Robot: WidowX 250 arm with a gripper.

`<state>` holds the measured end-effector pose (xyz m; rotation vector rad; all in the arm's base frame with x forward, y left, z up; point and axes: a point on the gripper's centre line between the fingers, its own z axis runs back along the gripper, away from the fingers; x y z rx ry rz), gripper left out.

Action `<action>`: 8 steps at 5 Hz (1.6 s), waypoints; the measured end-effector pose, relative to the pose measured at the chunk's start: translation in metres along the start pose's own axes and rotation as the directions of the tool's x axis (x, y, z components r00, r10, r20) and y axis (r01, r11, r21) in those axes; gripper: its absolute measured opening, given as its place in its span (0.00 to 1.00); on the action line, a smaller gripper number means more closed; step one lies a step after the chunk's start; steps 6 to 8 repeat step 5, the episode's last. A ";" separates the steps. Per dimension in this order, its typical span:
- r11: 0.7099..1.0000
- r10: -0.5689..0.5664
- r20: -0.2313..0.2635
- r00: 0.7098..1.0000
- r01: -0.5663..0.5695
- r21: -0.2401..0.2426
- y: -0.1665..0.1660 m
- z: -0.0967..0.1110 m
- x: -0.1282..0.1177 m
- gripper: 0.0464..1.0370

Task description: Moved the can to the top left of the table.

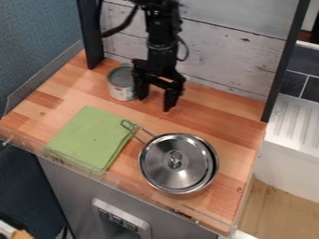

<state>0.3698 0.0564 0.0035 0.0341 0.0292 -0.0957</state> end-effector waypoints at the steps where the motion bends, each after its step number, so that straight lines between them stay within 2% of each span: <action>1: 0.999 0.050 -0.005 0.999 -0.050 -0.003 0.025 -0.002 -0.008 0.96; 2: 0.996 0.090 -0.007 0.996 -0.090 -0.011 0.042 -0.001 -0.013 0.96; 3: 0.996 0.077 0.002 0.997 -0.076 -0.037 0.042 0.000 -0.013 0.96; 4: 0.999 0.030 0.078 0.996 -0.030 -0.013 0.041 0.030 -0.006 0.96; 5: 1.000 -0.021 0.123 0.992 0.020 0.011 0.029 0.050 -0.008 0.96; 8: 1.000 -0.021 0.123 0.992 0.020 0.011 0.029 0.050 -0.008 0.96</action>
